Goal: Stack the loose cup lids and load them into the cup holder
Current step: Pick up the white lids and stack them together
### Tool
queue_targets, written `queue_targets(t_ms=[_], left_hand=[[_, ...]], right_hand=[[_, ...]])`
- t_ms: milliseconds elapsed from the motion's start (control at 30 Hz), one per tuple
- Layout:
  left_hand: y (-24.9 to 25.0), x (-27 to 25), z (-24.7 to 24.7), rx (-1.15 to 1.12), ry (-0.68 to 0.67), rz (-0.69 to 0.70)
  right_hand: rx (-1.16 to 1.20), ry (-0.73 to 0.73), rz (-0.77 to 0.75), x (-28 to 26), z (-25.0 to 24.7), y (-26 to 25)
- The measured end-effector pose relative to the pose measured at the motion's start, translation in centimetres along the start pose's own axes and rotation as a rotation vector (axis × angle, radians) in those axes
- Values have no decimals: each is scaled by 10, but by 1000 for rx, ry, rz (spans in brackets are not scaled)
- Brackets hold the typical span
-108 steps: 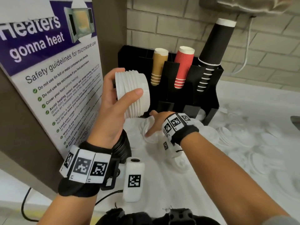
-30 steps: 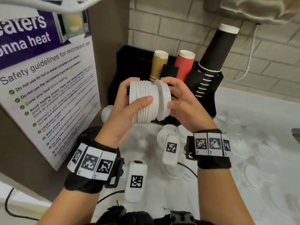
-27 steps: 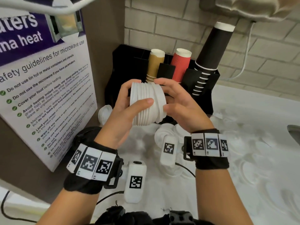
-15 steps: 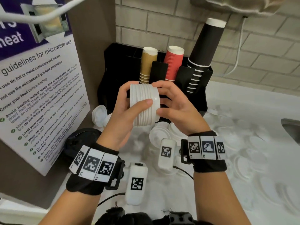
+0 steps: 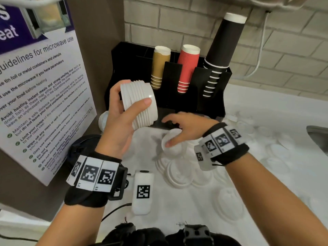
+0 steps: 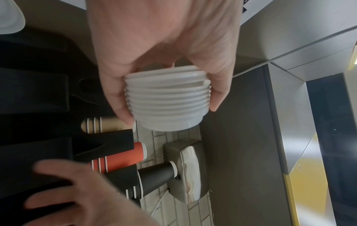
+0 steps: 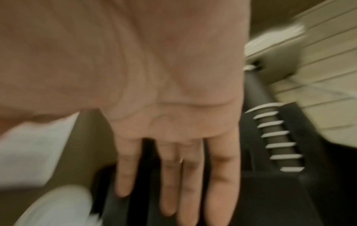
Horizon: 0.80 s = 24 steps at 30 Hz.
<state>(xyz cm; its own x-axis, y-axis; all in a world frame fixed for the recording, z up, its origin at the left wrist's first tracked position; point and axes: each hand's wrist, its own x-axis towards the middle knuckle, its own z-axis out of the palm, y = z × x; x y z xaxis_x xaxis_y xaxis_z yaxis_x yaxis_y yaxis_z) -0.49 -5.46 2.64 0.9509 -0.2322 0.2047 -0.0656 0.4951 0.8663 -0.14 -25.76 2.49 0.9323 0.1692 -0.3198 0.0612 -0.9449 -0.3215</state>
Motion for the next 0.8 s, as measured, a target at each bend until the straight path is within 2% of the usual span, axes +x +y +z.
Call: queue_targets(t_ms=[100,200,367,433,500,600,700,800], left_hand=[[2,-3,2,27,-24,-7],[3,-5,3,41,-35,-5],[3,-6,2,43,-23,0],[3,-6,2,46,-20,1],[3,-4,3,42,-23,-1],[1,-4,2,49,-25,-9],[-1,-6,1,65,-33,-10],[0,-7,-1,66,-30,-11]], right_hand=[[-252,-136,105,18,23,-2],[-297,-199,92,30,31,-3],[-31,60,-67,30,18,-11],[-12,104,-90,23,13,-16],[-113,32,-93,10,13,-19],[-330,-132,14,-11,33,-23],[-421,-207,92,-25,66,-23],[-450,-229,94,-30,89,-24]])
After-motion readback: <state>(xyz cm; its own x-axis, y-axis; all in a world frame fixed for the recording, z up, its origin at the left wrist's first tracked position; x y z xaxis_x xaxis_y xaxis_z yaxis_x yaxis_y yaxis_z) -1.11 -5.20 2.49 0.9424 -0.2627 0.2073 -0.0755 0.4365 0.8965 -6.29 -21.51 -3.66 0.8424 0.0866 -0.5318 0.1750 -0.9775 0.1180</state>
